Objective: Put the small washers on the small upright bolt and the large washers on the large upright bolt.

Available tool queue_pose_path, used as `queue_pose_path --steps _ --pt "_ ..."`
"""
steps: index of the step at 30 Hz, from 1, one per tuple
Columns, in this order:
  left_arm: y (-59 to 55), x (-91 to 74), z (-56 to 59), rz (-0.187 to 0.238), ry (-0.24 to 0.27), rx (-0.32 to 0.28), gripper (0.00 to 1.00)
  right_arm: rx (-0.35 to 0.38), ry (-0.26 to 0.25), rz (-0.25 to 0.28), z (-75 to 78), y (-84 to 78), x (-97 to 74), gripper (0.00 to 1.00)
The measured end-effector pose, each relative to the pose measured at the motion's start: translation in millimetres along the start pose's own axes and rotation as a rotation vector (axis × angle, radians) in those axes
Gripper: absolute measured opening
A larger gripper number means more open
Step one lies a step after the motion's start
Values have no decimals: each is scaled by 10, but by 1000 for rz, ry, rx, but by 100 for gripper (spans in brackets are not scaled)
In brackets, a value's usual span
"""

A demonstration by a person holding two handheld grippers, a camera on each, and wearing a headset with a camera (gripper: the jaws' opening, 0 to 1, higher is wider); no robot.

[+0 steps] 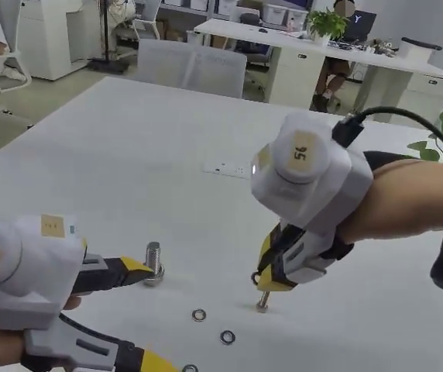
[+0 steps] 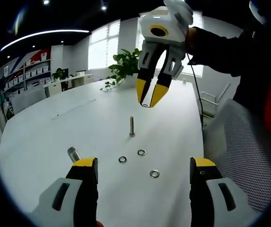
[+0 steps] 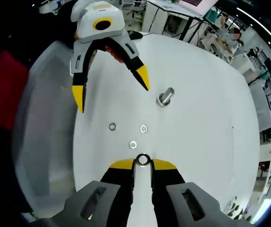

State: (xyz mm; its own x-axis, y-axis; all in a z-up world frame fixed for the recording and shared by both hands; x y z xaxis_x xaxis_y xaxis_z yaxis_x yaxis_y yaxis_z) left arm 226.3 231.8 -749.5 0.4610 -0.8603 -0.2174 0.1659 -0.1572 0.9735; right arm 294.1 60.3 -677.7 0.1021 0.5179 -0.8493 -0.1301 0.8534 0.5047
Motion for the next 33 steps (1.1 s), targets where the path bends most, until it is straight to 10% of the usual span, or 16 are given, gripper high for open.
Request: queue_pose_path --steps 33 --pt "-81 60 -57 -11 -5 -28 79 67 13 -58 363 -371 161 14"
Point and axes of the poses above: the centre of the closed fingertips' face, and the gripper's own axes: x roughly forward along the fingers, z roughly to its right, y roughly out of its top, the point moved 8 cm from there along -x, roughly backward along the fingers, and after that the axes turned 14 degrees about z, right-handed, at the moved point
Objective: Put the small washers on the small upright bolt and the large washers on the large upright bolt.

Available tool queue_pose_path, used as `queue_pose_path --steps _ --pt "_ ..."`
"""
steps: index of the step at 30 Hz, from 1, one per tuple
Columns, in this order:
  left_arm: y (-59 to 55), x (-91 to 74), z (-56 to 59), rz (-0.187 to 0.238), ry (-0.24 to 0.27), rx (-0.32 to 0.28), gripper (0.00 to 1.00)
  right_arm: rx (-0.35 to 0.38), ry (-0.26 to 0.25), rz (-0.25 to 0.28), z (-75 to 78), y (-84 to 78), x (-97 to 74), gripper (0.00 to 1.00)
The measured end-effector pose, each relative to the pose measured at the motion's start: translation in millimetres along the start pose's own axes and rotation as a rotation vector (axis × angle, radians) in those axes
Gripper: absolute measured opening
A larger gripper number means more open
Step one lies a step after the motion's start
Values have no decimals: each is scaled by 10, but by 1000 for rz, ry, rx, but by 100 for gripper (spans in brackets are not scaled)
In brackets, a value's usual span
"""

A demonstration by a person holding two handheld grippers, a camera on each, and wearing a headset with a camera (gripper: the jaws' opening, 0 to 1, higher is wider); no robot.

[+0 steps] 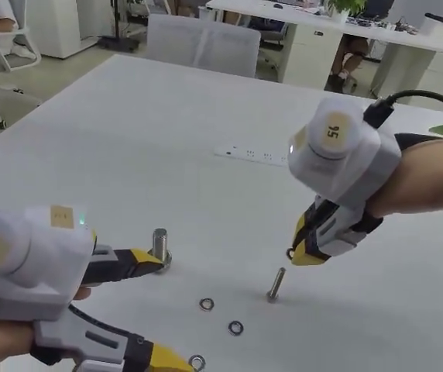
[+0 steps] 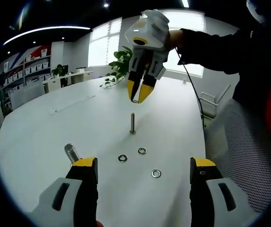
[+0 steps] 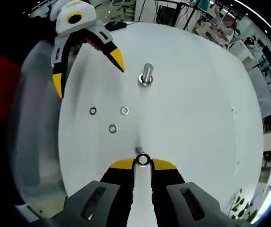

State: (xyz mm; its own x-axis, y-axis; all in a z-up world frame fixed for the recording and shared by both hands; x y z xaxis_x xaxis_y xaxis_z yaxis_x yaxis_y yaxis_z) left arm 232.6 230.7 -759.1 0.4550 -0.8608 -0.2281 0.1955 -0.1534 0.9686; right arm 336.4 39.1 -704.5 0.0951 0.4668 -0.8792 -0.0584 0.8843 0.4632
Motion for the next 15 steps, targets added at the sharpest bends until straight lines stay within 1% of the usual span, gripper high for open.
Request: queue_pose_path --steps 8,15 --pt "-19 8 -22 2 0 -7 79 1 21 -12 32 -67 143 14" --pt "-9 22 -41 9 4 -7 79 8 34 -18 32 -89 196 14"
Point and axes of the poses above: the centre of the closed fingertips' face, and the gripper's own axes: x roughly forward along the fingers, z roughly to its right, y roughly out of its top, the point moved 8 cm from there along -x, roughly backward along the fingers, and after that the axes turned 14 degrees about z, right-handed, at the moved point
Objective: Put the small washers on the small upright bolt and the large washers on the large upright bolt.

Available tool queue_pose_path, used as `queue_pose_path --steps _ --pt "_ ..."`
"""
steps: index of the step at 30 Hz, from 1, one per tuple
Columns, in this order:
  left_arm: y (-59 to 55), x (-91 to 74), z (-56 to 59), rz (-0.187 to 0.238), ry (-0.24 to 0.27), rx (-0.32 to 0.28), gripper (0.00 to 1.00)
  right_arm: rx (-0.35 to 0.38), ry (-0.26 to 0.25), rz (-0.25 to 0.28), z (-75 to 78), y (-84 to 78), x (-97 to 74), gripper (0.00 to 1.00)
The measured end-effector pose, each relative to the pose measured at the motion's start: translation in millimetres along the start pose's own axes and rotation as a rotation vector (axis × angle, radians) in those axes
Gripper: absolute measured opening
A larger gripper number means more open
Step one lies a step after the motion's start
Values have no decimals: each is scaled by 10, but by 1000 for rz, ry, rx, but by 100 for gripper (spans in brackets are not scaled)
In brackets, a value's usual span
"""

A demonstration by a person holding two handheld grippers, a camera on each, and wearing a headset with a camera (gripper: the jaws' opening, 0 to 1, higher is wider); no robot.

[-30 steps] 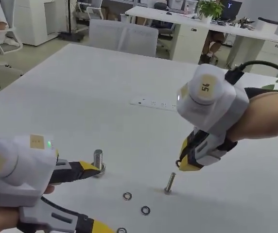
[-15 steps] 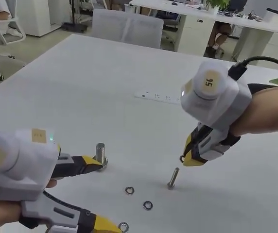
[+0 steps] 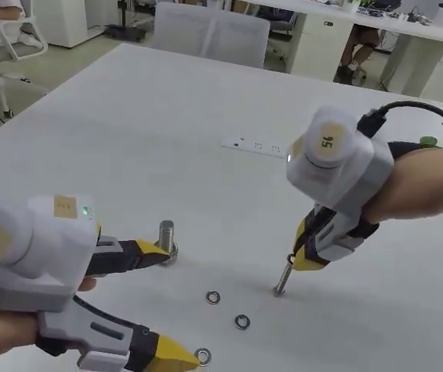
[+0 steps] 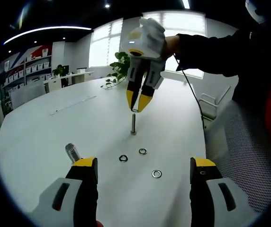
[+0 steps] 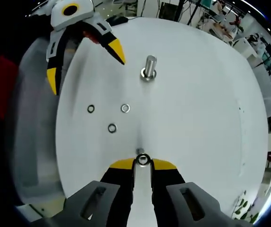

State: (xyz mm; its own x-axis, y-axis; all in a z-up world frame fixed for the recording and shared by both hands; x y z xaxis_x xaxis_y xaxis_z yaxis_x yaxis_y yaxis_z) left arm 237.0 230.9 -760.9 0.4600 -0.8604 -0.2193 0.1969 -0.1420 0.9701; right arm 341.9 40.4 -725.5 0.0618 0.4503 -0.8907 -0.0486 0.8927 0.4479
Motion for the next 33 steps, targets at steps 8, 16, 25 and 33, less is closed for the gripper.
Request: queue_pose_path --steps 8,16,25,33 --pt "15 12 -14 5 0 5 80 -1 3 -8 26 -13 49 14" --pt "25 16 -15 8 0 10 80 -2 7 -19 45 -30 81 14" --pt "24 20 -12 9 0 11 80 9 12 -21 78 -82 142 14" --pt "17 13 -17 7 6 8 80 19 21 -23 90 -128 237 14"
Point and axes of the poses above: the centre of the closed fingertips' face, and the gripper's own axes: x roughly forward along the fingers, z roughly to its right, y roughly out of its top, the point moved 8 cm from there along -x, roughly backward along the fingers, and after that the axes turned 14 degrees about z, right-handed, at the moved point
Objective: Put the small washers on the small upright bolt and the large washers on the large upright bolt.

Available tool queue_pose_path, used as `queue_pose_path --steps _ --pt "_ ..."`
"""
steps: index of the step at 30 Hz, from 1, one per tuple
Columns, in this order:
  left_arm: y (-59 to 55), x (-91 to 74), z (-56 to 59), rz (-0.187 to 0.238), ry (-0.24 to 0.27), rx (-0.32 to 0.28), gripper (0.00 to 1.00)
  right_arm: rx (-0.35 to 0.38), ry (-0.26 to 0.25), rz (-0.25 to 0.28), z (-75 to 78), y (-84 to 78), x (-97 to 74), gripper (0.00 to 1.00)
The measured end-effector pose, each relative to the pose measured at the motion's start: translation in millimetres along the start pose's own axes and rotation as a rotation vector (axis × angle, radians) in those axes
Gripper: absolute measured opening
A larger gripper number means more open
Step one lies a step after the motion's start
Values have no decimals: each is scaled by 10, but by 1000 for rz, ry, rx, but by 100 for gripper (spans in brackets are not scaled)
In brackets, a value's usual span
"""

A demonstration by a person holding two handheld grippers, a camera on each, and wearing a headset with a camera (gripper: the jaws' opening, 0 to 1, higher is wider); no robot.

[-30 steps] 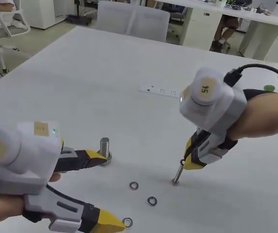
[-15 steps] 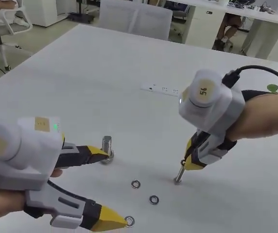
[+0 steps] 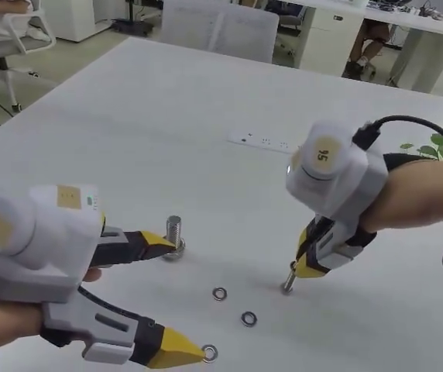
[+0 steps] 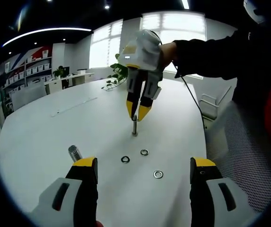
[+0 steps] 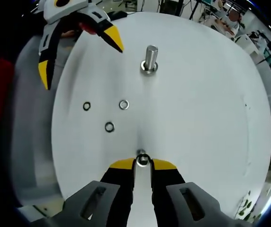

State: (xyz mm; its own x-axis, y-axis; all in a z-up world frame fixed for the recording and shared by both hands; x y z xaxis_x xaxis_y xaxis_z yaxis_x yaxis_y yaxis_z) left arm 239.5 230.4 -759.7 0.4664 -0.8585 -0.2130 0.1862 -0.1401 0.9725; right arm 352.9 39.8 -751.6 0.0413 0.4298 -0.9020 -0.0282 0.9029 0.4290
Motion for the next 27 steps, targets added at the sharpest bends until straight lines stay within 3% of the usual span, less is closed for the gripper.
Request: queue_pose_path --steps 15,27 --pt "-11 -18 -2 -5 5 -4 80 23 16 2 -19 -107 244 14" --pt "-22 -27 -8 -2 8 -7 80 30 19 -1 -43 -152 346 14"
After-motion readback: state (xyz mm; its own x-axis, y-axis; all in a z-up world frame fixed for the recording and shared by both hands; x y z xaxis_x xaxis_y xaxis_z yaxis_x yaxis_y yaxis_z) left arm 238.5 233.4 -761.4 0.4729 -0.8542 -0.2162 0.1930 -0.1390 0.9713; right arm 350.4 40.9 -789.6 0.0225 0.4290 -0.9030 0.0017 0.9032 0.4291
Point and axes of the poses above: the centre of the closed fingertips' face, and the gripper's own axes: x roughly forward along the fingers, z roughly to its right, y roughly out of its top, the point moved 8 cm from there along -x, roughly backward along the fingers, and after that the axes turned 14 degrees about z, right-handed, at the moved point
